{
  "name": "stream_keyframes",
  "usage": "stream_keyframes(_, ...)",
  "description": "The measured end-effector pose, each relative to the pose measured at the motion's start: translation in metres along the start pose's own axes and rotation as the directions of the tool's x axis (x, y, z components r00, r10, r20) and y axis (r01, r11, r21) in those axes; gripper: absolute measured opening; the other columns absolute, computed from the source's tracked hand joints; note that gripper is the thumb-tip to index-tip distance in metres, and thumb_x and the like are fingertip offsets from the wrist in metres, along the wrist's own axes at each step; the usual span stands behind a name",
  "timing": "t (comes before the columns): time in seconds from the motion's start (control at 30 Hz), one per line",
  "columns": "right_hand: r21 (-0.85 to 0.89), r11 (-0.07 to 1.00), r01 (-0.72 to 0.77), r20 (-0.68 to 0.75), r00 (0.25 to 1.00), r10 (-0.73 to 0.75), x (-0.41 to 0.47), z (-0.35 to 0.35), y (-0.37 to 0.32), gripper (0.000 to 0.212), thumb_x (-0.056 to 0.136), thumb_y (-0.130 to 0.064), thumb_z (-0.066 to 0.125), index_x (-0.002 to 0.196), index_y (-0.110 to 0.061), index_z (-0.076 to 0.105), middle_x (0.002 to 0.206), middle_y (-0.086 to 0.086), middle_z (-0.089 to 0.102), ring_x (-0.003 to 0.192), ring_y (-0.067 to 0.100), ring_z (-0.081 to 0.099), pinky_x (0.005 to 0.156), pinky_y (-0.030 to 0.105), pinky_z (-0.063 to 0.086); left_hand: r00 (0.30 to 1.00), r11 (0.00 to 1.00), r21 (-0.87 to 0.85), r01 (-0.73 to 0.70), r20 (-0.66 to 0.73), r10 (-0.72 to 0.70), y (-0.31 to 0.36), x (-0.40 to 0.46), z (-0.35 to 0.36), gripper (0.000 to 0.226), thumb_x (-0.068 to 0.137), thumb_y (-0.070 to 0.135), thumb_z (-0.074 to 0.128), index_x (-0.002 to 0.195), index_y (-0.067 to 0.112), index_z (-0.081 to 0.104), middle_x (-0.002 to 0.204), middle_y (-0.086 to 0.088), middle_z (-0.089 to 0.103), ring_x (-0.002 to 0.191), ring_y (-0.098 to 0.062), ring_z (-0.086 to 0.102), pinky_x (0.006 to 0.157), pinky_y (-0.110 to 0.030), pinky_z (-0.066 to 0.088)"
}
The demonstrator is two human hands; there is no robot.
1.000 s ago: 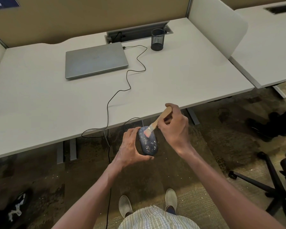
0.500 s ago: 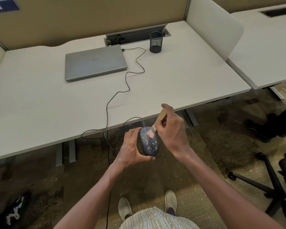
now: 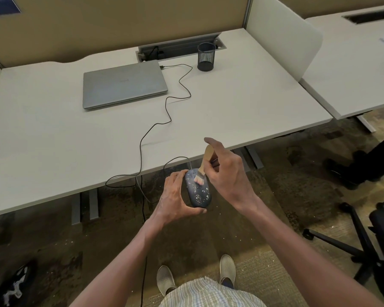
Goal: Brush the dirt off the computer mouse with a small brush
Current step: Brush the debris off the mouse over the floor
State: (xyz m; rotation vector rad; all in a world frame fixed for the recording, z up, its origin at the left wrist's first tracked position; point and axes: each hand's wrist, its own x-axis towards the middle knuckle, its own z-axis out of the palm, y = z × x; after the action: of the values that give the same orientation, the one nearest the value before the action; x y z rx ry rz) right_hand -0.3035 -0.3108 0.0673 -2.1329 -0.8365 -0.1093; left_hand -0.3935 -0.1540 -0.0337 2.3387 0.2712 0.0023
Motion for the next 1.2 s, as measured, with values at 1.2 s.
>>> stream_keyframes(1.2, 0.153, 0.946, -0.287, -0.206, 0.927, 0.315, -0.007, -0.002, 0.030, 0.037, 0.091, -0.013, 0.072, 0.122, -0.016, 0.053, 0.095, -0.001, 0.070, 0.077, 0.012, 0.073, 0.065, 0.015, 0.059, 0.999, 0.998, -0.036, 0.043, 0.019, -0.043, -0.007, 0.002, -0.005, 0.128, 0.051, 0.069, 0.083, 0.154, 0.026, 0.021, 0.146, -0.006, 0.046, 0.119, -0.006, 0.039, 0.102, -0.026, 0.040)
